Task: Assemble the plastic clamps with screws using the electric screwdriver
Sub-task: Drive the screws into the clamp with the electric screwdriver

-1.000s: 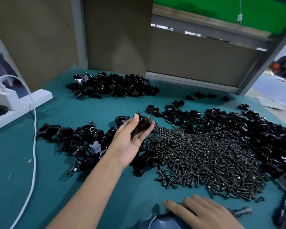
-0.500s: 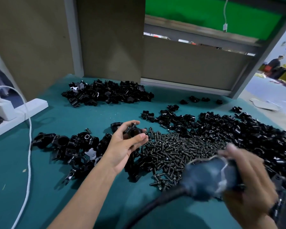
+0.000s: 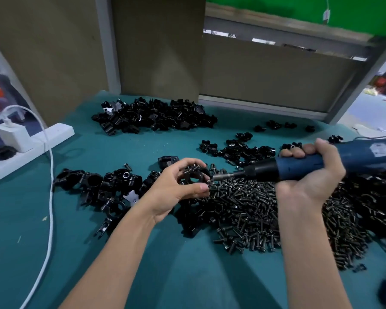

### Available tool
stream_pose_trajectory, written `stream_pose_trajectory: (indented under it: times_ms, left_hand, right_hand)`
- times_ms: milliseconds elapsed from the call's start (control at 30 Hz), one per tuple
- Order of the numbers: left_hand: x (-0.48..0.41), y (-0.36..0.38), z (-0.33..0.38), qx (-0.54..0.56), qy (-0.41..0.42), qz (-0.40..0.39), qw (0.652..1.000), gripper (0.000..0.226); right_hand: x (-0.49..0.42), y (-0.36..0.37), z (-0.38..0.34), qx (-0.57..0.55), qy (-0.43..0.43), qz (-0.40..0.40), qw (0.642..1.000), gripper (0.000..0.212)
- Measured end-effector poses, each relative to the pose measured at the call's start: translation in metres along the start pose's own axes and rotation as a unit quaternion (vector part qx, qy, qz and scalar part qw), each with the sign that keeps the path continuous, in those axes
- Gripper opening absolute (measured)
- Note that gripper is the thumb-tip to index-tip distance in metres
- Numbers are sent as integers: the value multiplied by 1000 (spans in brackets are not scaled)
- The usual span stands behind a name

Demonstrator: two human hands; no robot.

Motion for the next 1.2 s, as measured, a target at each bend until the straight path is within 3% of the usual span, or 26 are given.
stream_pose_trajectory:
  times_ms: [100, 600, 1200]
  left_hand:
    - [0, -3, 1, -26, -12, -20, 999, 44]
    - [6, -1, 2, -40, -49, -83, 994, 57]
    - [7, -2, 1, -125, -49, -60, 989, 52]
  right_hand:
    - [-14, 23, 0, 22, 66, -12, 997, 18]
    - [-25, 21, 5, -1, 76, -31, 997, 13]
    - [-24, 16, 12, -12, 90, -25, 996, 22]
Point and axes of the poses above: each hand's wrist, its own x-axis away from the middle knuckle, its own y-axis out of the palm, z = x × y, the point moved 1 cm from there along -x, towards the middle knuckle, and after that the axes turned 14 degrees about x, right-handed, at the moved point
